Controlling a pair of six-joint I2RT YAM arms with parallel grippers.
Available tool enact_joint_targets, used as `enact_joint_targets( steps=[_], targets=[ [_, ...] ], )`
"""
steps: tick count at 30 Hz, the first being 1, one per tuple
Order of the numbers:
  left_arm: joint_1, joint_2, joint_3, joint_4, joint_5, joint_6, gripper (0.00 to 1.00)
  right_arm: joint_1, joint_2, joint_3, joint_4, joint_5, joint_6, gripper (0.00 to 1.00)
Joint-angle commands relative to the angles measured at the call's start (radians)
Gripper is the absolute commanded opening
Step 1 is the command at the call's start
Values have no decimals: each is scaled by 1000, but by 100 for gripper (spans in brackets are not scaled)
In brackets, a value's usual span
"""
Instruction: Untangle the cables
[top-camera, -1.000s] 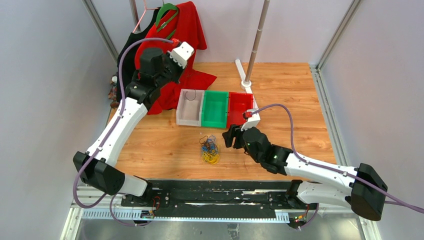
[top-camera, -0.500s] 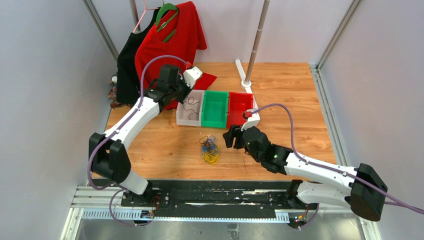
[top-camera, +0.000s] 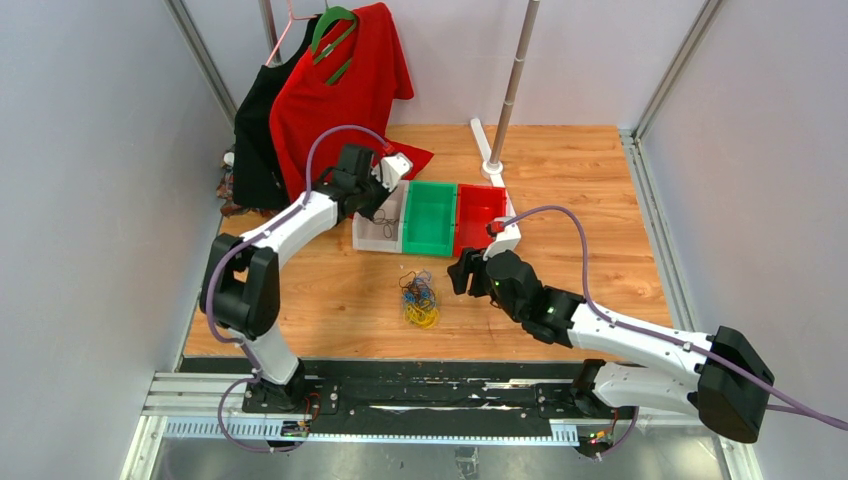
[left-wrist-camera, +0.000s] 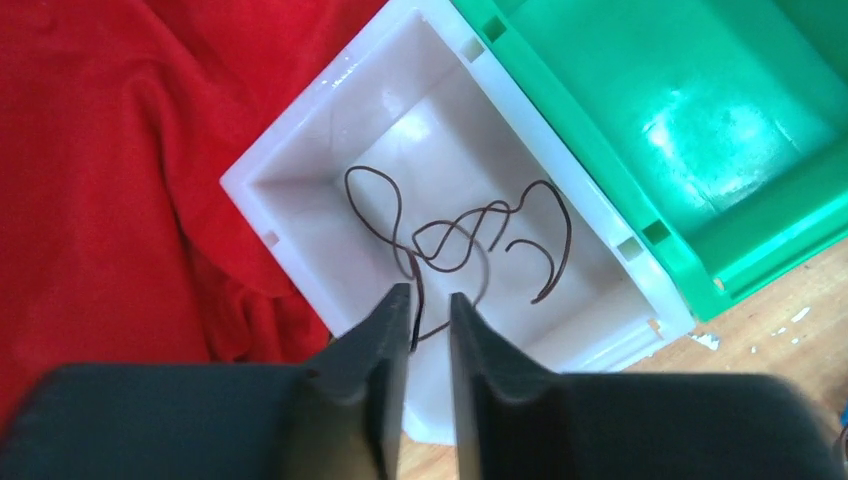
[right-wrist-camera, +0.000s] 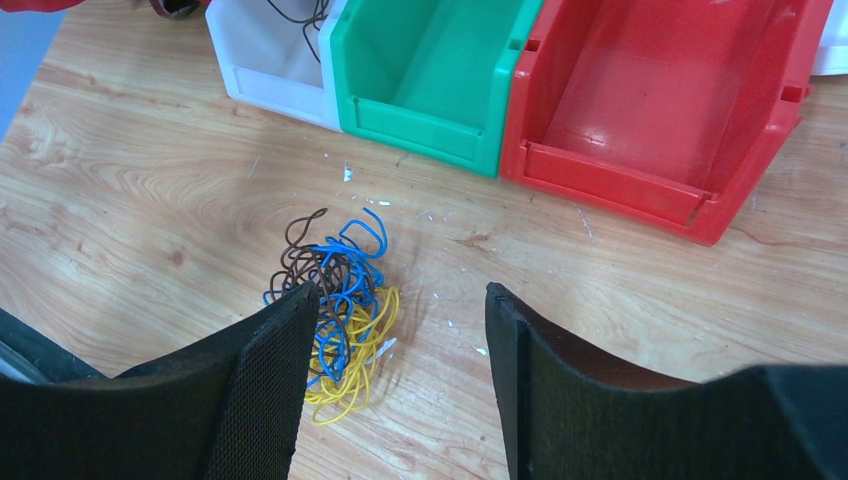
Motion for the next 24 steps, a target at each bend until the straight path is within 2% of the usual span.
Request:
enact_joint_targets(
  steps=[1,4,8,12,15,18,24],
  targets=[
    [-3,41,134,-113,-9,40,33,-19,-2,26,-29,-5,12,63],
    [-1,17,185,-199,-8,49,47,-19,1,36,-41,-7,16,63],
    [-3,-63,203,-272,20,51,74,-19,-5,42,-63,-20,31,63],
    [-1,-143,221,-365,105,43,90,-18,-22,42,-92,-30,50,63],
    [-1,-201,203,-464,248,34,93,-19,-30,41,-111,-62,51,63],
    [-21,-264,81,-490,360,22,92,-17,-28,40,-147,-100,75,63],
    [-115,-315,-101,-489,452,10,86,-6,5,14,-161,-165,142,62]
  ],
)
